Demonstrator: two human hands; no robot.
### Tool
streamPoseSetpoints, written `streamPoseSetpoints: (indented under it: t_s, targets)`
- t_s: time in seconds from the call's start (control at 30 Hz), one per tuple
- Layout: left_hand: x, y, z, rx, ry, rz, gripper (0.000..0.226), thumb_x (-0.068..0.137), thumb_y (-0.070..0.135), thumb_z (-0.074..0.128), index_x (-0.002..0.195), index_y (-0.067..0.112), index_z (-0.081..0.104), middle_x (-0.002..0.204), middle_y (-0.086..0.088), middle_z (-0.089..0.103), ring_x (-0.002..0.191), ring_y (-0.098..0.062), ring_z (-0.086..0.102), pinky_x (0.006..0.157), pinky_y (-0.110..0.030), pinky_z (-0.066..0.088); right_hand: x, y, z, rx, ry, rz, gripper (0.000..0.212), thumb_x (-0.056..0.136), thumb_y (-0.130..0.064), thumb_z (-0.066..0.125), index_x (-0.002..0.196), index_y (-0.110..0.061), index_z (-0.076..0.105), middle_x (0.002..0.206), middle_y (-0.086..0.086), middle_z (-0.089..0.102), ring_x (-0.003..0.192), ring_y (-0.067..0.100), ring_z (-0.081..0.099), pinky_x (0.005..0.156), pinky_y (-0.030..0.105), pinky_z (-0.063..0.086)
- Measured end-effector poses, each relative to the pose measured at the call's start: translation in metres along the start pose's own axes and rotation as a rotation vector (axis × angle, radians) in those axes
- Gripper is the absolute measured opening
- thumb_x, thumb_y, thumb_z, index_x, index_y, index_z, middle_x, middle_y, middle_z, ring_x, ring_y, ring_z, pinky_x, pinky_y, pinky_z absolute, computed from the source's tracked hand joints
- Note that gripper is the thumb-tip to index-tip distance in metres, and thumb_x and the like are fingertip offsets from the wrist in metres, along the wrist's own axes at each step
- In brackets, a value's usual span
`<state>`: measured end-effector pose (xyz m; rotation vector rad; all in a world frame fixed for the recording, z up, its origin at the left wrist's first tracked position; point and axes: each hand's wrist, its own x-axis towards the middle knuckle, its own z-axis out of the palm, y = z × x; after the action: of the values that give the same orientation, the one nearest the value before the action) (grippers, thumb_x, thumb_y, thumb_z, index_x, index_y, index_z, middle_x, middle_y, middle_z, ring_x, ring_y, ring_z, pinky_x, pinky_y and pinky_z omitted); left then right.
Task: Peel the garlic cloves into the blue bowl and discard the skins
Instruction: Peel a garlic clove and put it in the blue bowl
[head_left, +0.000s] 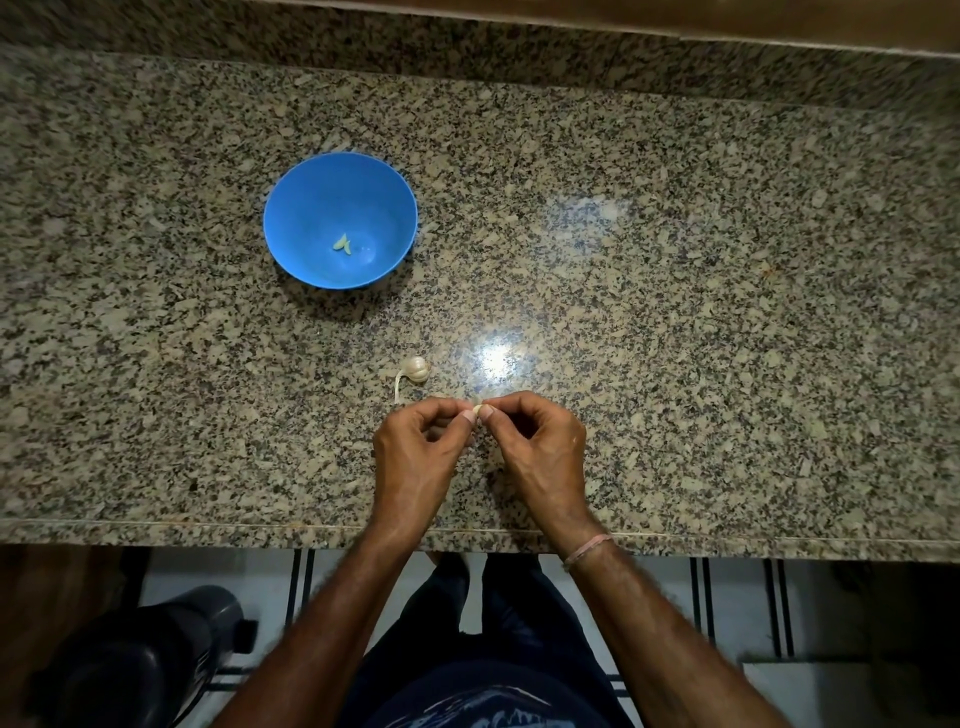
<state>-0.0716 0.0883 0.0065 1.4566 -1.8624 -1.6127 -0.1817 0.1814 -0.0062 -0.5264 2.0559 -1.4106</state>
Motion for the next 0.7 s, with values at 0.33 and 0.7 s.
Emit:
streamPoseSetpoints:
  t_s: [0.33, 0.7]
  targets:
    - [0.0011, 0.001, -0.0016, 0.215, 0.012, 0.105, 0.01, 0.096, 0.027, 0.073, 0.098, 0.017, 0.077, 0.079, 0.01, 0.071, 0.074, 0.001, 0.067, 0.062, -0.009, 0.051, 0.0012, 0.0012, -0.002, -0.186, -0.031, -0.174, 0.005, 0.092, -0.014, 0.08, 0.096, -0.011, 0.08, 0.087, -0.005, 0.075, 0.081, 0.006, 0.071, 0.073, 0.029, 0.062]
    - [0.0057, 0.0, 0.0018, 0.17, 0.056, -0.008, 0.017, 0.099, 0.031, 0.068, 0.089, 0.019, 0.074, 0.075, 0.006, 0.07, 0.068, 0.003, 0.063, 0.057, -0.008, 0.046, 0.0036, -0.0048, -0.0028, 0.53, -0.148, 0.422, 0.013, 0.093, -0.003, 0.074, 0.106, -0.005, 0.076, 0.104, 0.017, 0.077, 0.097, 0.028, 0.074, 0.087, 0.032, 0.062]
